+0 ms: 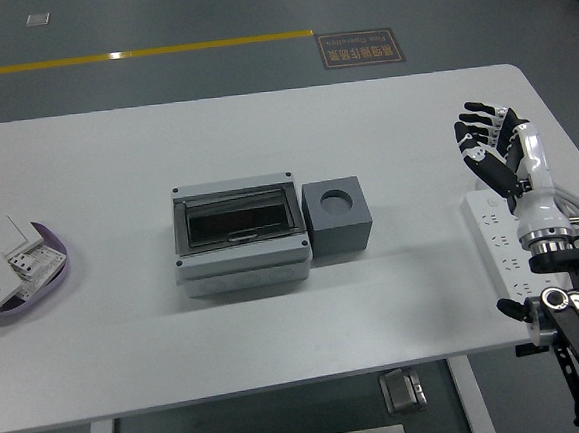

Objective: Pick up the cylinder from the cube,place it in the box,flap close box

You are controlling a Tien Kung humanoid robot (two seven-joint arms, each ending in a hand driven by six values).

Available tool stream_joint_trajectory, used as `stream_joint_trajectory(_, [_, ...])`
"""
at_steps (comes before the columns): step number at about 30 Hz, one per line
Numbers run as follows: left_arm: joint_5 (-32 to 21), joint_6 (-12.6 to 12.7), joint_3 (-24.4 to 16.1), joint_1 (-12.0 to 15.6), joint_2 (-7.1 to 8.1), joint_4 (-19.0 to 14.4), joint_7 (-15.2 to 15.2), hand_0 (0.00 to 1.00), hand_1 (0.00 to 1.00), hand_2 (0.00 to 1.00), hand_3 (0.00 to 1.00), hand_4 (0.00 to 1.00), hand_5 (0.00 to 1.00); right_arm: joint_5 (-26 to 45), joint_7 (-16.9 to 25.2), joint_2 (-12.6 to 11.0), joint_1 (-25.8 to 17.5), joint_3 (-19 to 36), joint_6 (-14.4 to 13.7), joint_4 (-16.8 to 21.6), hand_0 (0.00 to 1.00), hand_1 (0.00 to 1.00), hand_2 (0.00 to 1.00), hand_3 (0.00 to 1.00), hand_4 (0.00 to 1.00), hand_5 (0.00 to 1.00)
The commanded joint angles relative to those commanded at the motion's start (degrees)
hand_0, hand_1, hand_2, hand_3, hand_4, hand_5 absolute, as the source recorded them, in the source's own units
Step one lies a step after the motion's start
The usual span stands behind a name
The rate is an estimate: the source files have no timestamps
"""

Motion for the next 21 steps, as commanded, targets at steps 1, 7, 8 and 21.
stream_joint_trajectory(1, [0.1, 0.0, -0.2, -0.1, 0.00, 0.0, 0.0, 0.600, 0.585, 0.570, 0.614, 0.692, 0.369, -1.3, -0.5, 0.0, 0.1, 0.3, 0.1, 0.2, 0.651, 0.630, 0.656, 0.675, 0.655, 0.314])
stream_joint_trajectory(7, [0.8, -0.1, -0.8, -0.4, -0.23, 0.0, 0.2, 0.600, 0.587, 0.568, 0.608, 0.684, 0.353, -6.7, -2.0, -0.2, 0.5, 1.0, 0.5, 0.7, 0.647, 0.631, 0.656, 0.676, 0.646, 0.303])
stream_joint_trajectory(8, [0.9, -0.1, -0.8, -0.5, -0.29, 0.0, 0.2, 0.600, 0.587, 0.568, 0.609, 0.688, 0.350, -7.0, -2.1, -0.2, 0.6, 1.0, 0.6, 0.6, 0.655, 0.631, 0.656, 0.676, 0.646, 0.304])
stream_joint_trajectory(21, [0.6, -0.2, -0.5, -0.9, -0.22, 0.0, 0.2, 0.600, 0.586, 0.567, 0.606, 0.682, 0.318, -10.7, -3.5, -0.4, 0.6, 1.8, 0.9, 0.8, 0.660, 0.631, 0.658, 0.676, 0.641, 0.300])
